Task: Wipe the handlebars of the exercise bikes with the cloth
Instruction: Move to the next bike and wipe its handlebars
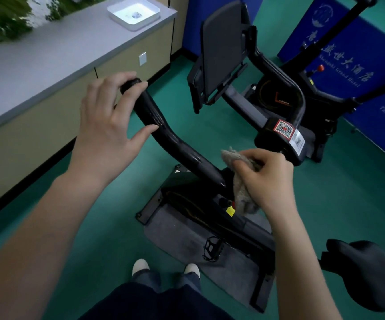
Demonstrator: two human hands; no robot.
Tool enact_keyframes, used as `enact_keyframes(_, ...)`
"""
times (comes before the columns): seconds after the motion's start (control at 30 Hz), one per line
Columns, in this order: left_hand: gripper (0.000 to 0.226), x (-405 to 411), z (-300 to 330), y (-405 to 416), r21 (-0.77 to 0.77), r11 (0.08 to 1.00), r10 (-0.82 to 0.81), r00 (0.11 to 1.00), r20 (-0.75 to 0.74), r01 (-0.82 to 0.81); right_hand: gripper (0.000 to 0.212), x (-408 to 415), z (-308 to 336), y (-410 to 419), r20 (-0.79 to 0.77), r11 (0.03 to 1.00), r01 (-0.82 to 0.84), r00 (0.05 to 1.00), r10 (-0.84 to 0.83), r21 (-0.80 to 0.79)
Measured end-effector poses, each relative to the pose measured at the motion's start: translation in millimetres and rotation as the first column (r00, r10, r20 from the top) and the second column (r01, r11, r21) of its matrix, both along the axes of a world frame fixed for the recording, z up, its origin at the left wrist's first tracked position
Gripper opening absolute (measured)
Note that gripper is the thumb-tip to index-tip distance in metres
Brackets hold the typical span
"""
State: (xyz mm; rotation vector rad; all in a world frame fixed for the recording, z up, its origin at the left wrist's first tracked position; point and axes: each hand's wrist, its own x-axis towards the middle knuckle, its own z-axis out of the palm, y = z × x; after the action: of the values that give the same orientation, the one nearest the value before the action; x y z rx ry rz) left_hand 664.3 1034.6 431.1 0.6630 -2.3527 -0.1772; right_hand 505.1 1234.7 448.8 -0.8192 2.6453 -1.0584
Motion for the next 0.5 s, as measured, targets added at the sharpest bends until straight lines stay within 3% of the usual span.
enact_keyframes(0.2,0.061,-1.1,-0.3,-0.2,0.015,1.0,0.002,1.0,-0.019,-0.001,0.011,16.3,-9.4,-12.0,-0.029,1.0,0.004,1.0,-0.003,0.025)
enact_keyframes(0.5,0.061,-1.0,1.2,-0.7,0.057,0.998,-0.003,0.999,-0.042,0.005,0.017,30.1,-11.3,-8.2,-0.165,0.964,-0.194,0.972,0.165,-0.181)
